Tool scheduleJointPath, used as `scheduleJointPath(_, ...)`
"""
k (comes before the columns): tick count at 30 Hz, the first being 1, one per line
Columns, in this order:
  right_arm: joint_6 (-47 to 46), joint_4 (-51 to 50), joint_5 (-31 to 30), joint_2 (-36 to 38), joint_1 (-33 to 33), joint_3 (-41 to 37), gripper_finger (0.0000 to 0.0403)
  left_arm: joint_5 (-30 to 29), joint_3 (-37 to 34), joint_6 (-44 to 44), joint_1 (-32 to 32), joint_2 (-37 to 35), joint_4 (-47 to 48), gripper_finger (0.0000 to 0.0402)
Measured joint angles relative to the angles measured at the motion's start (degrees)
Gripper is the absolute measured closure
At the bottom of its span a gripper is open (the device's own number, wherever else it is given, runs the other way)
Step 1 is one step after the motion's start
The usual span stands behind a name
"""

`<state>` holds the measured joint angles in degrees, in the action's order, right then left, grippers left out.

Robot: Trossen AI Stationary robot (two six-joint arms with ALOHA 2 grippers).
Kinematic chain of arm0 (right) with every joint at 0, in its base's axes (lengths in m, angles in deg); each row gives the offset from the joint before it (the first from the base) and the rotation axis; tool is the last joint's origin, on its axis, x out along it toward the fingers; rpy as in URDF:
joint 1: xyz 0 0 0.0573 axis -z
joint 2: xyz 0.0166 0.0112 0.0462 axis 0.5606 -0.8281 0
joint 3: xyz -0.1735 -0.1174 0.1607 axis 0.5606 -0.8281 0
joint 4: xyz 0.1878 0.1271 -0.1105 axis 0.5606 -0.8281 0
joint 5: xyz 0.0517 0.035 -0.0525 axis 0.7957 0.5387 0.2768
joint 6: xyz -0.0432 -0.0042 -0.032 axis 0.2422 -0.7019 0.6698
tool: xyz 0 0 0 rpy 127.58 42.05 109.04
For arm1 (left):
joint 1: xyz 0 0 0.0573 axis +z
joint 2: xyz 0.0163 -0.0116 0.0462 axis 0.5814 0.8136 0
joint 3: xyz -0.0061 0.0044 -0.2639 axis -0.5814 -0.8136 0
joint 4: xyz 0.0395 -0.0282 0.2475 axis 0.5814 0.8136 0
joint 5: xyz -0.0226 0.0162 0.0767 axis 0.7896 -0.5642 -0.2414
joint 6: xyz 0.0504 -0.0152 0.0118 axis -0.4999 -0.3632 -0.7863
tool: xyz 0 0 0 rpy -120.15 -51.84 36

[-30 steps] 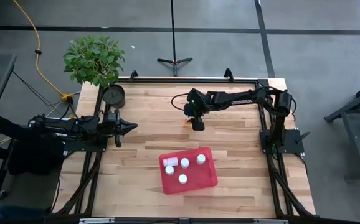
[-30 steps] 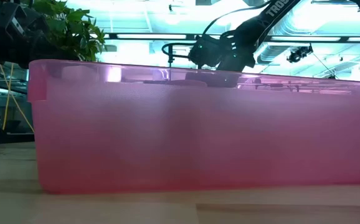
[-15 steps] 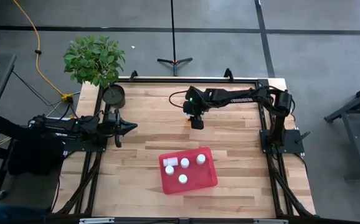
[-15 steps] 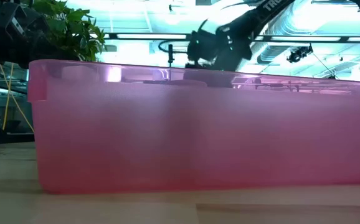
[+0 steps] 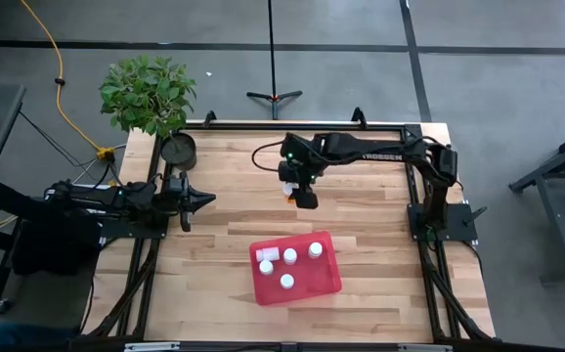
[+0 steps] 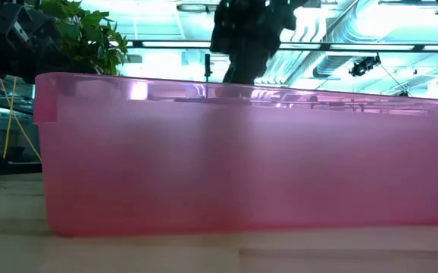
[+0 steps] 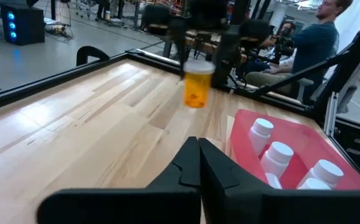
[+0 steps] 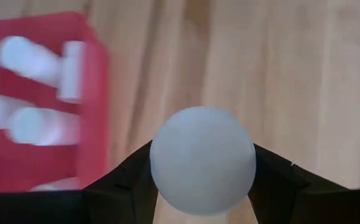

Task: Pick and place pill bottles into a basket
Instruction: Put the orange pill bottle into the bin

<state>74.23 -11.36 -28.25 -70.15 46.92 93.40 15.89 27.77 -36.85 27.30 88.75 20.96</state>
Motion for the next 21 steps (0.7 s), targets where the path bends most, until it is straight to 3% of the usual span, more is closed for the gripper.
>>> scheduleJointPath(5,-2.16,-1.29,-0.59,2.86,-4.01,1.03,0.0216,0.04,0.00,-0.74,-0.01,0.02,0.00,0.0380)
scheduleJointPath(10,-4.55,-4.17,-2.92,7.01,-8.02,0.88,0.0216,0.04,0.00,-0.07,0.00,0.02,0.00,0.0348)
scheduleJointPath(16,-5.31,-6.39,-7.30,9.81,-13.85,0.88,0.0216,0.04,0.00,-0.43,-0.02,0.02,0.02,0.0381)
scheduleJointPath(21,-7.52,-5.04,-8.24,9.82,-17.84,-0.31,0.0216,-0.07,0.00,-0.06,0.00,0.02,0.02,0.0367)
